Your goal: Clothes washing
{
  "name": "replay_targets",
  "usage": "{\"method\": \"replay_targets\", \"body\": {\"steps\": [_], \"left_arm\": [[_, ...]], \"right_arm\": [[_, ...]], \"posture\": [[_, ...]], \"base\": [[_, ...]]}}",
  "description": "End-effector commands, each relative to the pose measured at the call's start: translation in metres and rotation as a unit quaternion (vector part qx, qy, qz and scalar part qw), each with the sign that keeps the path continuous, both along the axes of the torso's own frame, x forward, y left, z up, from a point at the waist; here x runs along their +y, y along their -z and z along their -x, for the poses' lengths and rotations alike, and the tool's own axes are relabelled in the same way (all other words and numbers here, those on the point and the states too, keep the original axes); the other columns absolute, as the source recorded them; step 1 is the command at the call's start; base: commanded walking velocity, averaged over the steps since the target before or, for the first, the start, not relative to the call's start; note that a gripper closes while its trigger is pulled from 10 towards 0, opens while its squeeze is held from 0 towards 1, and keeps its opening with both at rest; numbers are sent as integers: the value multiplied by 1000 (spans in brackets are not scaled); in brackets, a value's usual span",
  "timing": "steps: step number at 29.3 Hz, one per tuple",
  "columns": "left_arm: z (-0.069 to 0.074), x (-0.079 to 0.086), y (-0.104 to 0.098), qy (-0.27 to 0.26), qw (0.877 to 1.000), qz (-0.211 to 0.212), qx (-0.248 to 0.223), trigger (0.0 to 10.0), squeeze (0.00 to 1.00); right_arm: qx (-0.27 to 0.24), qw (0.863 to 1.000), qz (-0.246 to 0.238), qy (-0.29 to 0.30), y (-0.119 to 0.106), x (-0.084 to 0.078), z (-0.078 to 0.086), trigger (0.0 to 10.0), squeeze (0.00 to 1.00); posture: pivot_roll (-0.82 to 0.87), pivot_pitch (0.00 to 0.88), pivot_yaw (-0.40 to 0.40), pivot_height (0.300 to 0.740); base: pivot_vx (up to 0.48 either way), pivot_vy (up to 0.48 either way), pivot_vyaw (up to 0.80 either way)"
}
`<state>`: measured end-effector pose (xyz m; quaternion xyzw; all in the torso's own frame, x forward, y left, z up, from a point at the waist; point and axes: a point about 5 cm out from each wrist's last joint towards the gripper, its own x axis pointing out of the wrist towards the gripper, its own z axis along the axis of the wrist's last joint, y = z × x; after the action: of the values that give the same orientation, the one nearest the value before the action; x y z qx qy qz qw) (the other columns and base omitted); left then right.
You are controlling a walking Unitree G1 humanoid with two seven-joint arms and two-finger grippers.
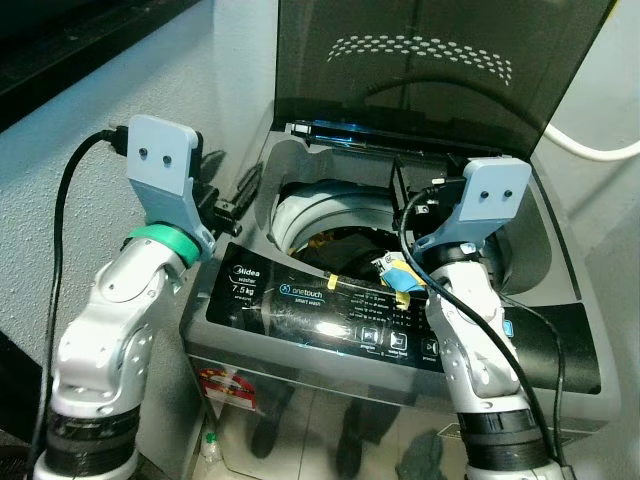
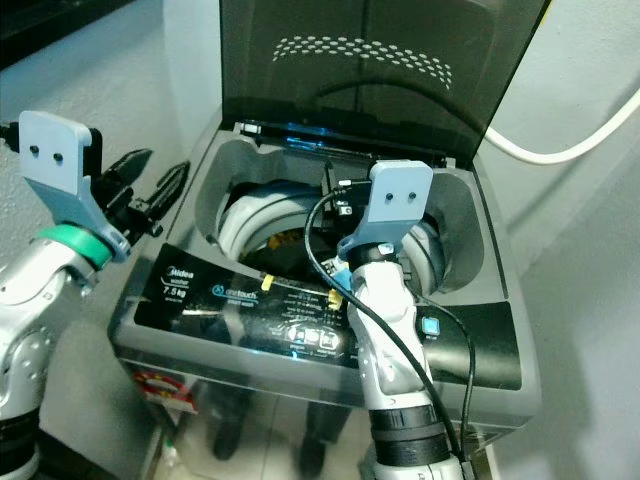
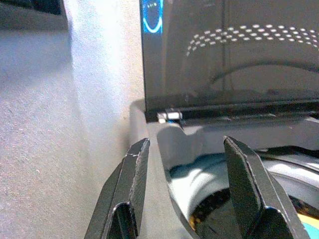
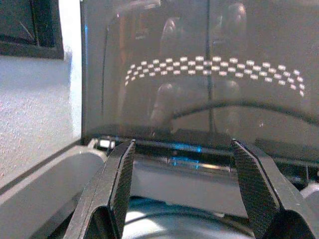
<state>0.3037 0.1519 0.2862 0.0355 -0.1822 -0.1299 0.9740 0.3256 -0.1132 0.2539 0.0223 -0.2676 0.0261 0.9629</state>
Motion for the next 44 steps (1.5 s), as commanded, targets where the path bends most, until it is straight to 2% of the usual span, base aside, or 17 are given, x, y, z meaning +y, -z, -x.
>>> {"method": "replay_targets", "body": {"steps": [1,7,22,27,30,32,33,43,44], "left_arm": [[-2,-3,-3,-6,1000,-1,-14,10000,0],[-7,1,0,-28,999,7,-17,10000,0],[-14,8,2,-53,998,-6,-32,10000,0],[-13,15,-1,-68,997,-8,-40,10000,0],[-13,18,-8,-68,996,-18,-52,10000,0],[-13,18,-8,-68,996,-18,-52,10000,0],[-17,25,-11,-69,996,-26,-53,10000,0],[-20,25,-8,-67,996,-19,-49,10000,0],[-20,24,-3,-73,996,-12,-42,10000,0]], "right_arm": [[-11,1000,8,5,-2,2,-1,10000,0],[-17,1000,18,3,-1,7,-2,10000,0],[-26,999,36,5,-3,3,-6,10000,0],[-29,998,51,14,-5,-12,-8,10000,0],[-35,997,54,36,-9,-24,-6,10000,0],[-35,997,54,36,-9,-24,-6,10000,0],[-32,996,53,67,-6,-35,-5,10000,0],[-19,996,52,74,-1,-38,-4,10000,0],[-12,997,49,65,3,-33,-4,10000,0]], "posture": [[158,0,-16,740],[149,0,-20,740],[143,0,-31,740],[145,0,-27,740],[143,0,2,740],[143,0,2,740],[129,11,20,740],[111,0,14,740],[142,0,-9,740]], "base": [[0,0,0],[0,0,0],[0,0,0],[0,0,0],[0,0,0],[0,0,0],[0,0,0],[0,0,0],[0,0,0]]}}
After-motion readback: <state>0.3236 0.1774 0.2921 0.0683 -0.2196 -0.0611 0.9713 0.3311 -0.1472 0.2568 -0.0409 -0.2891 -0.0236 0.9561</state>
